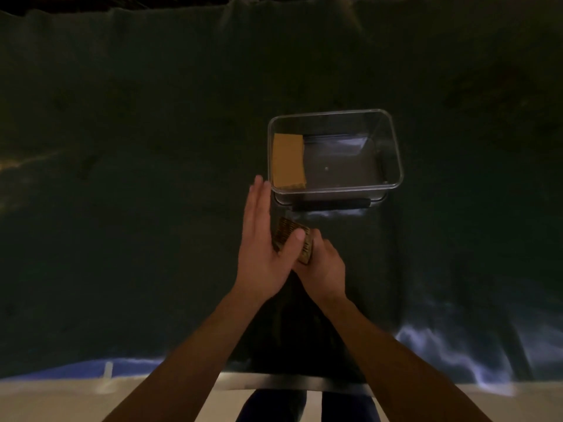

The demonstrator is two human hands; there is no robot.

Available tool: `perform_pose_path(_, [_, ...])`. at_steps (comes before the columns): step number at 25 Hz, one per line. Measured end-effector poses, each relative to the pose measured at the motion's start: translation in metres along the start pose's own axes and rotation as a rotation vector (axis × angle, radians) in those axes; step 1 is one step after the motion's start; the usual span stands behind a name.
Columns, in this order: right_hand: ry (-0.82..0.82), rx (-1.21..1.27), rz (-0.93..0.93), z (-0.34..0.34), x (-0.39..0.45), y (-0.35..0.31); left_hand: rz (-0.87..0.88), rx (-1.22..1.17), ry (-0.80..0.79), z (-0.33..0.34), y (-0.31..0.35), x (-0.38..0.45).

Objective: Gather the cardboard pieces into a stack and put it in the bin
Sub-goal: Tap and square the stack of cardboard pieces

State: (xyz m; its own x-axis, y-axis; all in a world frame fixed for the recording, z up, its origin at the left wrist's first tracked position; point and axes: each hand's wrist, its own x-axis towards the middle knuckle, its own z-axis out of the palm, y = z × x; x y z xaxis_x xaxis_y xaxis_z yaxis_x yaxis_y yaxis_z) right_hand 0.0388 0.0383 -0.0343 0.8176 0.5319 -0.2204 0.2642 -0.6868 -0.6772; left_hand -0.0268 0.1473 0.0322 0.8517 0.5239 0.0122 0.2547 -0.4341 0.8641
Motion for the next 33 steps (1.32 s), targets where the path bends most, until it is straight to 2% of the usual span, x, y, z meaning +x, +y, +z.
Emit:
perform_pose_path(1, [-0.002, -0.020, 0.000, 0.001, 0.000, 0.000, 0.134, 0.232, -0.049, 0.001, 0.004, -0.001])
perform_pose_path(2, [-0.004, -0.039, -0.002, 0.001, 0.000, 0.000, 0.225, 0.454, -0.171, 0.004, 0.007, -0.004])
perform_pose_path(4, [-0.011, -0.053, 0.007, 0.003, 0.000, 0.001, 0.284, 0.697, -0.384, 0.010, 0.005, -0.009])
perform_pose_path(5, [-0.013, -0.057, 0.012, 0.003, 0.000, 0.002, 0.250, 0.702, -0.397, 0.009, 0.003, -0.009])
perform_pose_path(7, [-0.009, -0.086, 0.013, 0.003, 0.000, 0.001, 0.149, 0.599, -0.307, 0.008, 0.002, -0.007])
perform_pose_path(11, [0.022, -0.052, -0.021, 0.004, 0.000, 0.000, 0.228, 0.733, -0.323, 0.012, -0.003, -0.012])
perform_pose_path(14, [0.050, -0.083, -0.044, 0.005, 0.001, 0.000, 0.175, 0.659, -0.234, 0.013, -0.005, -0.006])
perform_pose_path(18, [0.013, -0.131, -0.011, 0.004, 0.002, 0.000, 0.210, 0.640, -0.237, 0.023, -0.011, -0.005])
perform_pose_path(21, [-0.009, -0.209, -0.027, -0.002, 0.005, -0.006, 0.189, 0.587, -0.146, 0.022, -0.014, -0.004])
perform_pose_path(24, [-0.081, -0.366, -0.183, -0.017, 0.007, -0.023, -0.037, 0.361, -0.021, 0.010, -0.015, -0.009])
perform_pose_path(27, [-0.231, -0.602, -0.255, -0.028, 0.014, -0.043, -0.248, 0.147, 0.127, 0.006, -0.031, -0.015])
perform_pose_path(30, [-0.342, -0.725, -0.244, -0.020, 0.015, -0.049, -0.297, 0.231, 0.204, 0.010, -0.058, -0.023])
perform_pose_path(33, [-0.333, -0.659, -0.229, -0.002, 0.013, -0.042, -0.403, 0.206, 0.192, 0.012, -0.080, -0.028])
